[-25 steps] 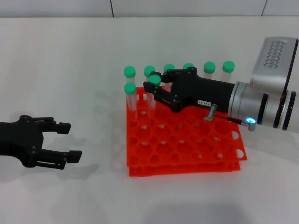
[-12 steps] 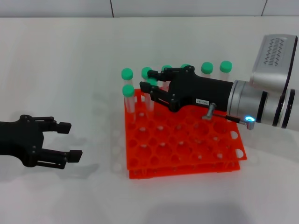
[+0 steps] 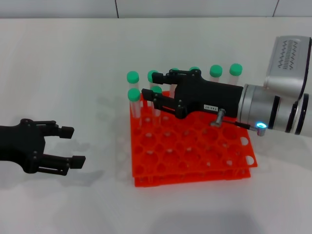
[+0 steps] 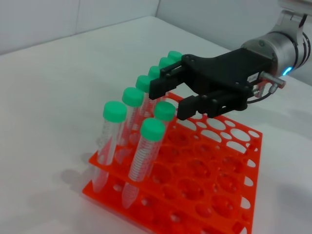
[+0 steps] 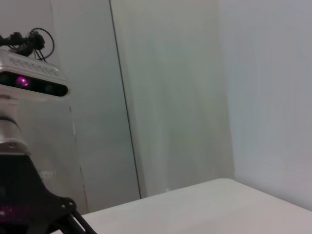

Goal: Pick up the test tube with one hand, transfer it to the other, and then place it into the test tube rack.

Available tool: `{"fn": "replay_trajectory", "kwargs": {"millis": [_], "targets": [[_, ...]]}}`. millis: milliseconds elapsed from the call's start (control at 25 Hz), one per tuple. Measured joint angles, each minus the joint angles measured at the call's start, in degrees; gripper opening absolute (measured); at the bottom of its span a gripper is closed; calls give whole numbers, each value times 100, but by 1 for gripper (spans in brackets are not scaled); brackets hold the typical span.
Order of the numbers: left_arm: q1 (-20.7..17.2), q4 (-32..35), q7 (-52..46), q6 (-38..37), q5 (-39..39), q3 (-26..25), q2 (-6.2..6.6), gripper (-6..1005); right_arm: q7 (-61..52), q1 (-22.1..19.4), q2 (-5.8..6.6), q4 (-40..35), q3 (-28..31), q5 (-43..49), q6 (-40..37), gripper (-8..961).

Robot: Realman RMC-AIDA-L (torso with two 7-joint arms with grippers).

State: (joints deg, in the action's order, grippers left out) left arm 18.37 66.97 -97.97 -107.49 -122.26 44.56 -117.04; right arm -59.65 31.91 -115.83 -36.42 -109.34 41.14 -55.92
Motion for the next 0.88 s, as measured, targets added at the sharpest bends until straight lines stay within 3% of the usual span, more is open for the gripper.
{"fn": "replay_trajectory", "kwargs": {"millis": [400, 520, 680, 760, 880], "targets": [[-35, -20, 285, -21, 207, -423, -48, 879, -163, -306, 135, -84, 401, 16, -755, 467], [-33, -50, 366, -3, 477, -526, -54, 879, -332, -475, 305, -136, 613, 21, -998, 474], [1, -52, 388, 11, 830, -657, -49, 880, -691, -664, 600, -345, 879, 169, -1131, 600], [6, -56, 403, 43, 956, -702, -47, 880, -971, -759, 684, -496, 1175, 531, -1149, 642], [8, -63, 415, 106, 1099, -783, -58, 880, -1475, -887, 705, -788, 1850, 1414, -1218, 674]]}}
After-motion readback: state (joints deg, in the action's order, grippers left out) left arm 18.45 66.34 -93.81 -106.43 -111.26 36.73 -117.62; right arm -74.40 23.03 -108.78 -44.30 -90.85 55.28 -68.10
